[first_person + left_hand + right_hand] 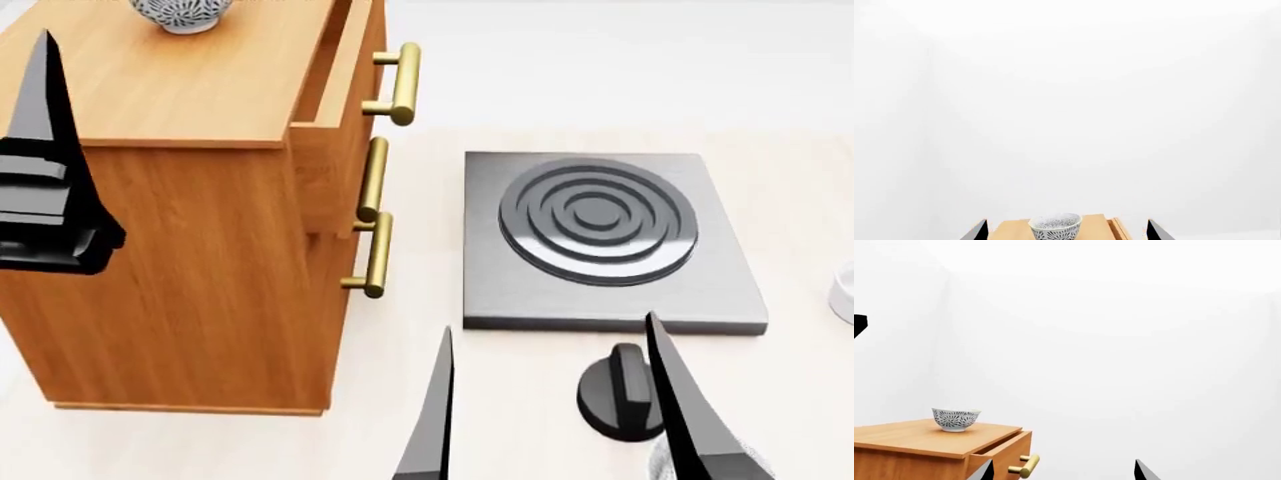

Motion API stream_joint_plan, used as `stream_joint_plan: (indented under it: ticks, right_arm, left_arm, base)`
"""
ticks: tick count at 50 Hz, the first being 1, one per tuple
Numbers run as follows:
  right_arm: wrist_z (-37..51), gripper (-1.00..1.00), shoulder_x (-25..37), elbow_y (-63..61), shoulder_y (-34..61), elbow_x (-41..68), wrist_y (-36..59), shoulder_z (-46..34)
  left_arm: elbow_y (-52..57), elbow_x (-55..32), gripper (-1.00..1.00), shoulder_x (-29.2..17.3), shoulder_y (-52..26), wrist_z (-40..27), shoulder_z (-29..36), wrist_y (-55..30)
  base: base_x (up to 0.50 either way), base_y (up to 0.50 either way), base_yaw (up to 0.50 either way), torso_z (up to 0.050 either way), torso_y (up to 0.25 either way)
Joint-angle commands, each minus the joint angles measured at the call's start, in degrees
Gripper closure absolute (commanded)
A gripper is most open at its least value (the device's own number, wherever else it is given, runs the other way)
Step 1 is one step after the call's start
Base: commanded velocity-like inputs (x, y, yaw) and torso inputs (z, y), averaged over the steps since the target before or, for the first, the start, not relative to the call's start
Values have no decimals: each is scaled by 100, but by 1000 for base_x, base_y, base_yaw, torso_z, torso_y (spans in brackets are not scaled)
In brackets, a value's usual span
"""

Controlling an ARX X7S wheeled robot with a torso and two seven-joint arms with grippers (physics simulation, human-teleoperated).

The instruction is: Pick the akita bowl on the wooden cabinet and place it on the plate.

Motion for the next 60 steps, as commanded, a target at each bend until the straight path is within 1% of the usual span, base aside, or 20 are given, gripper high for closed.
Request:
stream_joint_plan:
  ticks: [1,3,6,14,18,29,44,48,54,57,58,60]
  right_arm:
    - [48,-100,47,-55,9,44,20,-4]
    - [59,-100,63,-49,6,46,-16,-11]
    - [70,-100,74,-25,11,32,-26,-44]
    - [113,-100,102,-15,9,51,-47,-64]
    - [137,-100,120,-37,13,79,-40,-53]
    - [230,-100,168,-43,31,59,-19,-92]
    - [306,-100,238,-28,91,99,-4,-156]
    - [329,-100,256,-47,94,97,6,-167]
    - [335,-100,273,-41,96,121,-37,-202]
    - [349,-100,285,-26,102,113,-43,-229]
    - [352,-100,287,-28,104,115,-40,-231]
    - [358,-100,303,-41,96,131,-59,-220]
  left_arm:
    - [-430,-469,-100,42,-1126,-288,263,-560]
    - [-581,-404,-100,14,-1220,-290,370,-498]
    - [-601,-459,-100,44,-1281,-356,364,-542]
    - [-562,-733,-100,57,-1375,-521,214,-692]
    - [-520,-745,-100,20,-1360,-585,325,-687]
    - [-520,-921,-100,-44,-1348,-715,360,-615]
    - [-675,-1008,-100,-172,-1396,-830,555,-396]
    - [-862,-1057,-100,-125,-1633,-824,619,-426]
    - [-1547,-971,-100,-13,-2152,-556,871,-253]
    - [-2124,-803,-100,37,-2547,-287,1086,-41]
    - [-2133,-800,-100,31,-2549,-285,1096,-27]
    - [-2424,-697,-100,18,-2748,-65,1314,104]
  base:
    - [78,0,0,0,0]
    - [113,0,0,0,0]
    - [214,0,0,0,0]
    - [283,0,0,0,0]
    - [299,0,0,0,4]
    - [299,0,0,0,0]
    - [23,0,0,0,0]
    - [0,0,0,0,0]
    - [0,0,0,0,0]
    - [0,0,0,0,0]
    - [0,0,0,0,0]
    - [0,0,0,0,0]
